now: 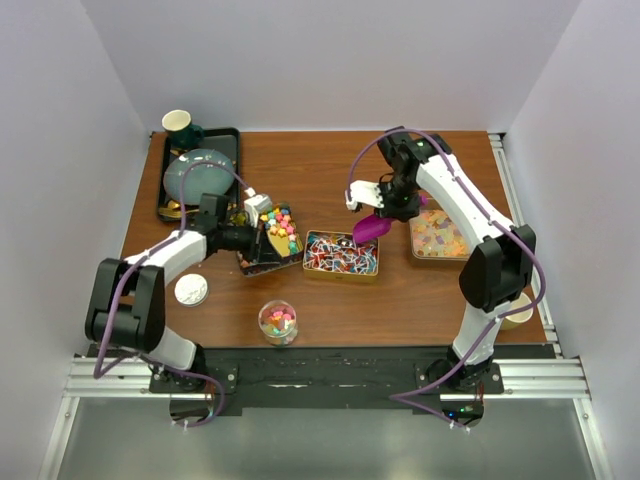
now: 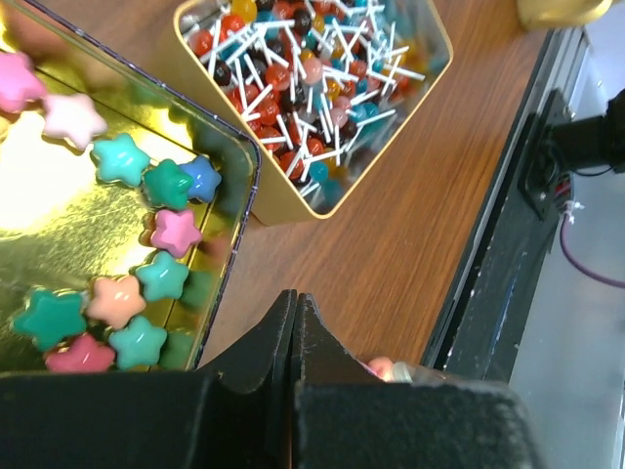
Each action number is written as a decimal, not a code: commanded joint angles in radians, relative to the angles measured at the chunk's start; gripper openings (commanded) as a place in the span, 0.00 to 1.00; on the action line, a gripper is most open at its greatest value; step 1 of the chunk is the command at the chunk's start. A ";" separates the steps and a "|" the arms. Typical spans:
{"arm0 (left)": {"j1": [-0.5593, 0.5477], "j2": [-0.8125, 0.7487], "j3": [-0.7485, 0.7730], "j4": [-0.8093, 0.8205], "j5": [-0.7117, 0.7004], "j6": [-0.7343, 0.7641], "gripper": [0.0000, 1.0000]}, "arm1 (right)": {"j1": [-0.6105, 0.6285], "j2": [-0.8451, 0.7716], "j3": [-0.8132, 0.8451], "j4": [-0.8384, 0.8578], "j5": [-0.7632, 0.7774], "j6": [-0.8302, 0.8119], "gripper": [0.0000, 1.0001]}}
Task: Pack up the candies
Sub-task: Scoop the fake candies from the storage box, then place the fake candies in the packing bottle.
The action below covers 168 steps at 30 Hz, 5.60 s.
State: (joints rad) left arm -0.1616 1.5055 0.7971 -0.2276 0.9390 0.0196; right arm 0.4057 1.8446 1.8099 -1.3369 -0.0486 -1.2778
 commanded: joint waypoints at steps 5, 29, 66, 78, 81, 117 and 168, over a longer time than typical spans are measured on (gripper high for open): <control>-0.099 0.105 0.080 0.013 -0.103 0.028 0.00 | 0.021 -0.019 -0.006 -0.252 0.156 -0.037 0.00; -0.277 0.306 -0.027 0.494 -0.187 -0.188 0.00 | 0.232 0.057 -0.167 -0.252 0.437 0.176 0.00; -0.227 0.234 0.096 0.235 -0.132 -0.136 0.27 | 0.171 0.113 -0.323 0.185 -0.051 0.278 0.00; -0.161 0.163 0.221 0.004 -0.013 -0.050 0.36 | 0.104 0.042 -0.437 0.295 -0.138 0.221 0.00; -0.145 0.177 0.289 -0.039 0.078 0.004 0.37 | 0.082 0.031 -0.461 0.312 -0.160 0.198 0.00; -0.024 0.214 0.501 -0.300 0.014 0.246 0.39 | -0.113 -0.220 -0.719 0.576 -0.467 0.235 0.00; 0.343 -0.372 0.090 -0.095 -0.499 0.054 0.74 | 0.622 0.002 -0.035 -0.100 0.156 0.250 0.00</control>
State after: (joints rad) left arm 0.1699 1.1805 0.9142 -0.3717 0.4435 0.0887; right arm 0.9947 1.8153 1.6817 -1.3369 -0.0147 -1.0546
